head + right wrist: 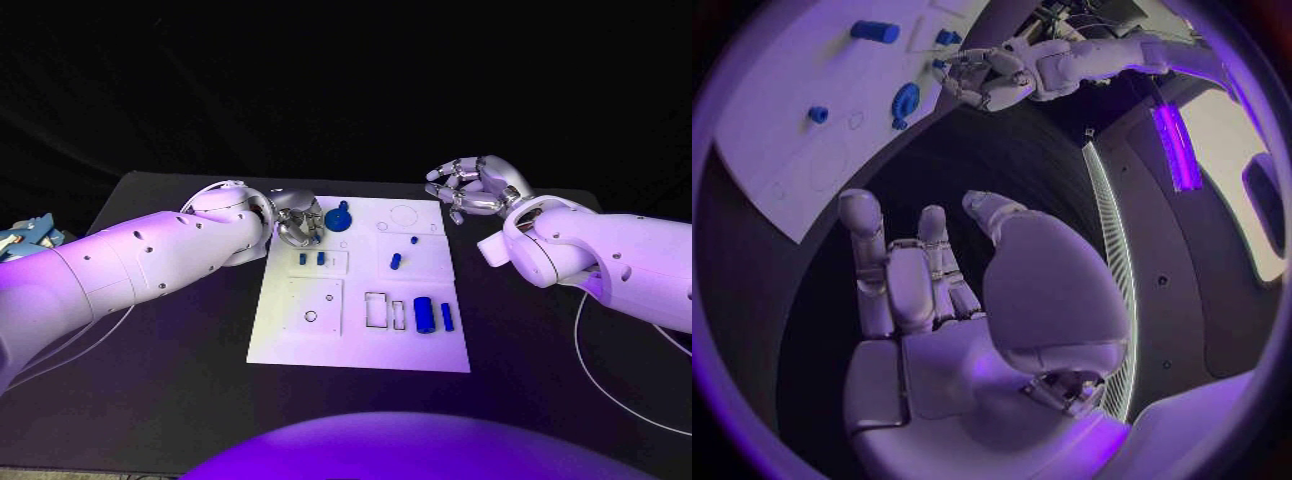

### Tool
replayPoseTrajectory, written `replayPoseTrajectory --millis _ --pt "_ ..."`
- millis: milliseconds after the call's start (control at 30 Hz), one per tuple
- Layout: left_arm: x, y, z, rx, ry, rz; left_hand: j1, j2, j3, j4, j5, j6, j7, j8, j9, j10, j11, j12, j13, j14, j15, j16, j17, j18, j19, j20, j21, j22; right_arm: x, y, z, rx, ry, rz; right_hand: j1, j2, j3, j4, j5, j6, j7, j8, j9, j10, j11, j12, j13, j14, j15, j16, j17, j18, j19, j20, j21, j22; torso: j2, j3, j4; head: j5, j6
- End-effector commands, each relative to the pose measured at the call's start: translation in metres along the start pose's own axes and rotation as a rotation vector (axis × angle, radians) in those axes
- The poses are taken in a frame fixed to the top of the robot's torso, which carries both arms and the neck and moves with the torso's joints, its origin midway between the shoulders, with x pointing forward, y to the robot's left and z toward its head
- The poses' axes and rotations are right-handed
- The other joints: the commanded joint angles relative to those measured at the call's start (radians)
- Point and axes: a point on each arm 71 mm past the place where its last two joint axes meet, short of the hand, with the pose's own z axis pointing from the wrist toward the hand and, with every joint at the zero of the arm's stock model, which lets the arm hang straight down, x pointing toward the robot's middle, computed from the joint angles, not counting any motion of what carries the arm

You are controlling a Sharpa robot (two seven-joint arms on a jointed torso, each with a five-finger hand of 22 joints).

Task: Assemble the parts on the task board

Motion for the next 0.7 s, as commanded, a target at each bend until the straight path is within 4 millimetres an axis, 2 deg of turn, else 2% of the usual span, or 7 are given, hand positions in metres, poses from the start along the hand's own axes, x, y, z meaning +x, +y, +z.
replayPoseTrajectory --millis 33,700 --pt "0.0002 -0.0015 0.0002 0.012 0.004 0.001 -0.011 -0.003 0.004 -0.004 -0.001 -0.013 0.003 -0.010 -0.003 -0.018 0.002 -0.015 -0.004 -0.006 0.007 -0.006 -0.010 -0.008 -0.009 0.004 -0.009 -0.006 0.0010 0.0007 -0.0001 -0.013 0.008 -0.005 0.003 0.003 0.006 -0.003 0.007 -0.008 0.002 0.006 -0.001 0.001 -0.004 -0.003 -0.001 -0.007 -0.001 -0.003 -0.001 0.016 -0.006 0.001 -0.003 -0.001 0.001 -0.0005 -0.0001 0.000 0.000" --pt "-0.0020 0.0005 -0.0021 0.019 -0.032 0.000 -0.021 -0.032 0.005 -0.016 -0.001 -0.054 0.022 -0.053 -0.023 -0.044 0.020 -0.053 -0.010 -0.029 0.022 -0.014 -0.053 -0.002 -0.034 0.019 -0.028 -0.035 0.0003 -0.0004 -0.0004 -0.010 0.003 -0.007 0.003 0.001 0.006 -0.003 0.007 -0.010 0.002 0.006 -0.002 0.000 -0.004 -0.004 -0.003 -0.009 -0.001 -0.005 -0.006 0.018 -0.010 0.001 -0.010 -0.005 0.000 -0.0008 -0.0010 0.000 0.000"
